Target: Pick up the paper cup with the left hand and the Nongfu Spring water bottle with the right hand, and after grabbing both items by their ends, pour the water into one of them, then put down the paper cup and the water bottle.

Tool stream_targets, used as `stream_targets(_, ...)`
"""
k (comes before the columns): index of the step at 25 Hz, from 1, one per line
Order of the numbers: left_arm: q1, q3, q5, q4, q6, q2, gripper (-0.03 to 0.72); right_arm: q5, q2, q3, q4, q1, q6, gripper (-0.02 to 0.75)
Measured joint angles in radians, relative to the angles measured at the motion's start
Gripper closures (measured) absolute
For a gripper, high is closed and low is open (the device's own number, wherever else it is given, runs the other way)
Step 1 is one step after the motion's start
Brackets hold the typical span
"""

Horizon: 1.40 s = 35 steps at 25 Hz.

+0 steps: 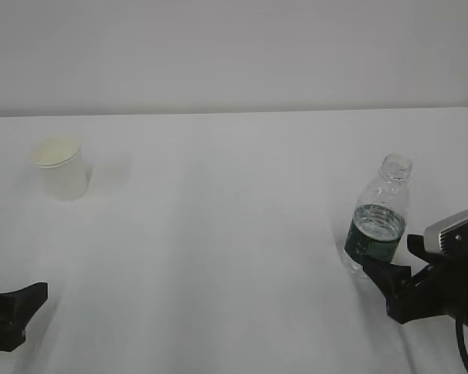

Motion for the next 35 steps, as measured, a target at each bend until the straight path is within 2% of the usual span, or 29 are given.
stream_targets(35,0.0,-0.008,0.0,0.01,0.0,0.0,0.148,-0.001,0.119,-0.169,-0.052,0.0,0.0,0.133)
